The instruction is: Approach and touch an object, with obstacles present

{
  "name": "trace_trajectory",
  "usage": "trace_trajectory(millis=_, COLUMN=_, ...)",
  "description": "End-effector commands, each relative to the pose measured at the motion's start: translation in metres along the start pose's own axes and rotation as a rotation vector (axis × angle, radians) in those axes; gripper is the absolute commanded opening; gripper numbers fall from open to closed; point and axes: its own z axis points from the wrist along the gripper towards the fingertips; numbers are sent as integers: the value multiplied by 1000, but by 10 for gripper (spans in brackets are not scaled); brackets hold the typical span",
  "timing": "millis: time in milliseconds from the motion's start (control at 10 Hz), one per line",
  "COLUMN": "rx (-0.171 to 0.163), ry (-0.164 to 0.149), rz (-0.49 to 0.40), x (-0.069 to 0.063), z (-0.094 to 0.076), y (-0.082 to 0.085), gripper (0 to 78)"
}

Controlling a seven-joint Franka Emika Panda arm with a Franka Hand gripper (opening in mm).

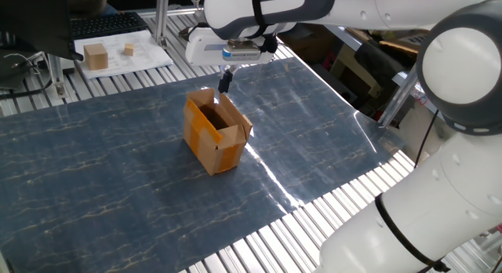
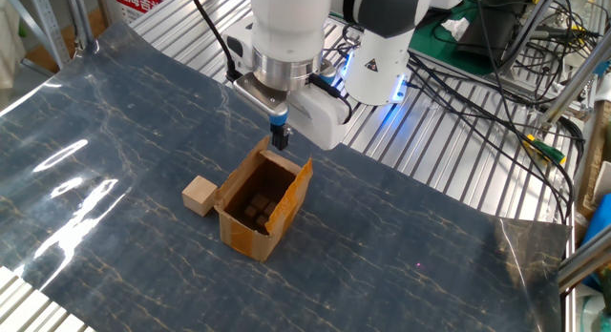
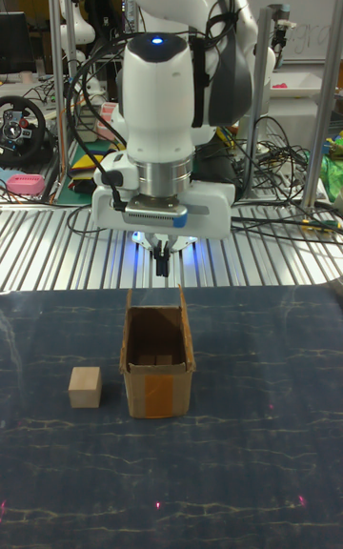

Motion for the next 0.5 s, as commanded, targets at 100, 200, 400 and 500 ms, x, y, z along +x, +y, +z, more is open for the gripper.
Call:
trace_trajectory(millis=100, rx=7, ry=-5, rz=-3, x=-1, z=-1, y=0, gripper=0)
trace_trajectory(millis=200, rx=9, ry=-6, rz=-6, x=-3, z=-2, y=0, gripper=0)
trace_trajectory(millis=400, rx=9, ry=-5, rz=-15, x=-8, z=-3, y=1, gripper=0)
trace_trajectory(millis=500, rx=11, ry=-3, rz=-16, x=-11, z=-5, y=1, gripper=0)
